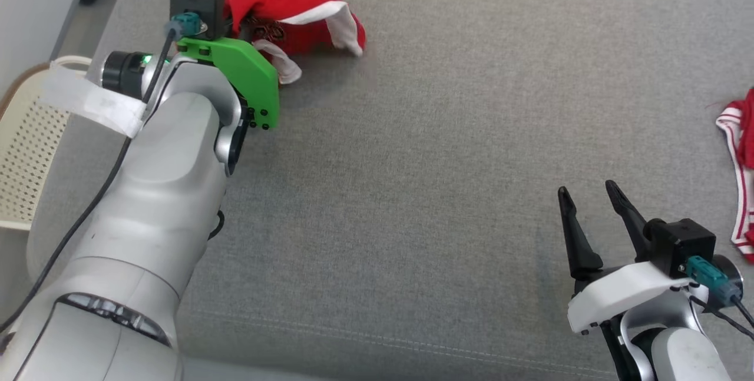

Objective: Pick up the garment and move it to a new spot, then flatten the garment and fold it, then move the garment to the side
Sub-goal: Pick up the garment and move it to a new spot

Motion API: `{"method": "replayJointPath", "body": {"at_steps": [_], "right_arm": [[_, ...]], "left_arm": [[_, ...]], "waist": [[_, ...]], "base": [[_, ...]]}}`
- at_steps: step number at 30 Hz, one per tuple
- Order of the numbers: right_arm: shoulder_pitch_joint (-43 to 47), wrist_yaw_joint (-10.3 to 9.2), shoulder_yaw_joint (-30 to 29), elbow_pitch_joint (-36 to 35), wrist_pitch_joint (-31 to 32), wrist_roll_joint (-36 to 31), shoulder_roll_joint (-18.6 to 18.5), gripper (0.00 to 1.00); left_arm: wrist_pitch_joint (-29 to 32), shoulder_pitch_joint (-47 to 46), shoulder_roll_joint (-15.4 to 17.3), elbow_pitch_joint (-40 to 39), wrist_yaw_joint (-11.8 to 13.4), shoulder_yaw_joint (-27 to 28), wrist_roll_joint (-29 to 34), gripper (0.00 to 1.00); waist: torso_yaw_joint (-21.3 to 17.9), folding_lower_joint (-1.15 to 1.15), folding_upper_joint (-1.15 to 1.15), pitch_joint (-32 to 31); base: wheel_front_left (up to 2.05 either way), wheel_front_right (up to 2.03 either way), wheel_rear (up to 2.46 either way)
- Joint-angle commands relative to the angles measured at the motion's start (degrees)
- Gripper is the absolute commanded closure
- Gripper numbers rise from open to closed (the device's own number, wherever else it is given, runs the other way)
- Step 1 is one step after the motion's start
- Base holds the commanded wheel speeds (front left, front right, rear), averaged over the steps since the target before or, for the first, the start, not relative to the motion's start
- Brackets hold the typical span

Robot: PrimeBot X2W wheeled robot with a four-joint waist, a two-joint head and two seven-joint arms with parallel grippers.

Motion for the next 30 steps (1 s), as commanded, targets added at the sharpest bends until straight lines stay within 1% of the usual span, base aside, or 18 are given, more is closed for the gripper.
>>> {"method": "replayJointPath", "body": {"at_steps": [1,8,12,20,27,30], "right_arm": [[0.76,-0.06,0.13,0.31,-0.46,0.34,-0.04,0.0],[1.42,-0.06,1.9,4.81,-2.74,3.14,-0.06,0.0],[1.32,-0.06,2.46,6.52,-3.96,4.5,-0.06,0.0],[0.34,-0.06,2.85,8.34,-5.62,5.36,-0.05,0.0],[-1.01,-0.06,3.06,9.1,-6.3,5.64,-0.06,0.0],[-1.52,-0.06,3.26,9.24,-6.74,6.01,-0.06,0.0]], "left_arm": [[-0.01,0.8,-0.41,-0.35,-0.1,-0.07,-0.02,1.0],[2.5,2.25,-1.57,-2.72,-1.11,-2.53,0.34,1.0],[3.85,2.13,-1.79,-4.87,-1.51,-3.71,0.43,1.0],[5.38,1.02,-2.13,-11.84,-1.59,-5.94,0.03,1.0],[7.58,3.31,-2.18,-18.48,-0.76,-9.49,-0.49,1.0],[9.07,5.31,-2.1,-20.03,-0.41,-11.34,-0.79,1.0]], "waist": [[-3.25,0.0,0.0,-6.61],[-7.85,0.0,0.0,-13.74],[-10.74,0.0,0.0,-16.15],[-15.58,0.0,0.0,-17.39],[-19.32,0.0,0.0,-16.98],[-20.83,0.0,0.0,-16.38]], "base": [[0.0,0.0,0.0],[0.0,0.0,0.0],[0.0,0.0,0.0],[0.0,0.0,0.0],[0.0,0.0,0.0],[0.0,0.0,0.0]]}}
